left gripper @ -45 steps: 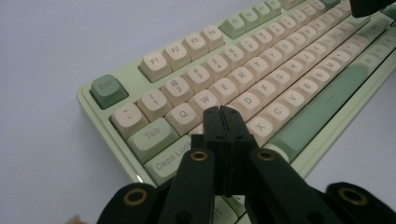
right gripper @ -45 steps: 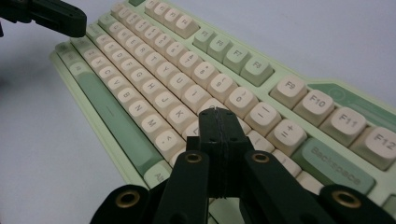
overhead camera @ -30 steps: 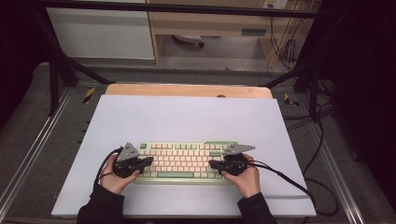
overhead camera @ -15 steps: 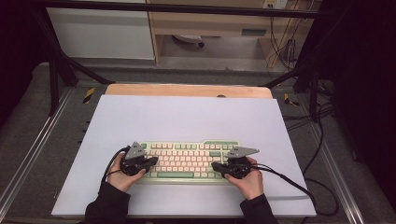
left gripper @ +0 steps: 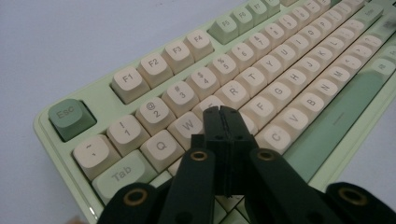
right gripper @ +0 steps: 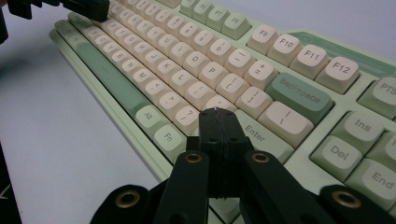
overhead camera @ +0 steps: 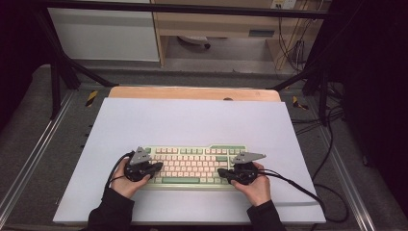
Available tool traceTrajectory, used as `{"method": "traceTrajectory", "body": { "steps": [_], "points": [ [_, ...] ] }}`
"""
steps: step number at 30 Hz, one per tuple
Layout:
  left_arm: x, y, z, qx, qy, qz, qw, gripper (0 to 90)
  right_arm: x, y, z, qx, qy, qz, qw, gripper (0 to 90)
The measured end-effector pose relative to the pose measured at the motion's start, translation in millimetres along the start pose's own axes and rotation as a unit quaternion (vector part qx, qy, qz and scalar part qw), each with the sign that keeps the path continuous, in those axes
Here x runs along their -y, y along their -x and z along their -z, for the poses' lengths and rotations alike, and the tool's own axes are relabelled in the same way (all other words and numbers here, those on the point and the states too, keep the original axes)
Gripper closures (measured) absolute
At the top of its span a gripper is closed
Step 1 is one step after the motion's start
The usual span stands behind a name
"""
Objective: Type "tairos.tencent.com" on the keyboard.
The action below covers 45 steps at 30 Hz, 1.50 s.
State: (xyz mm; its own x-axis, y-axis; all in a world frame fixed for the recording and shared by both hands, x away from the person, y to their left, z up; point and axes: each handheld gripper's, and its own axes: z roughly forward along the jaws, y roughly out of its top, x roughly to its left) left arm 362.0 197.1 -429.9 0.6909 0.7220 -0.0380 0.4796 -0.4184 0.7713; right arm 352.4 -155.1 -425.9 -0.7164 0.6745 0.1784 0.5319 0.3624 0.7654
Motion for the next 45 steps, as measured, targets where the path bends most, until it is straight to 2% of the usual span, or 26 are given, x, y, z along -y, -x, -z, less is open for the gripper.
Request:
{"method": "traceTrajectory", "body": {
  "steps": [8, 14, 32, 45],
  "points": [
    [1.7, 0.7, -1.1, 0.002, -0.002, -0.002, 1.0, 90.0, 0.1, -0.1, 0.5, 0.0, -0.001, 0.001, 1.0, 90.0],
    [0.3, 0.6, 5.8, 0.003, 0.006, -0.002, 1.0, 90.0, -0.3, -0.4, 1.3, 0.0, 0.001, 0.0, 1.0, 90.0],
    [6.5, -2.9, 16.6, -0.001, 0.01, 0.002, 0.9999, 90.0, -2.1, -2.7, 1.8, -0.005, 0.005, -0.006, 1.0, 90.0],
    [9.7, -7.9, 20.7, -0.005, 0.012, 0.008, 0.9999, 90.0, -8.2, -12.2, -5.4, -0.013, 0.002, 0.003, 0.9999, 90.0]
  ]
}}
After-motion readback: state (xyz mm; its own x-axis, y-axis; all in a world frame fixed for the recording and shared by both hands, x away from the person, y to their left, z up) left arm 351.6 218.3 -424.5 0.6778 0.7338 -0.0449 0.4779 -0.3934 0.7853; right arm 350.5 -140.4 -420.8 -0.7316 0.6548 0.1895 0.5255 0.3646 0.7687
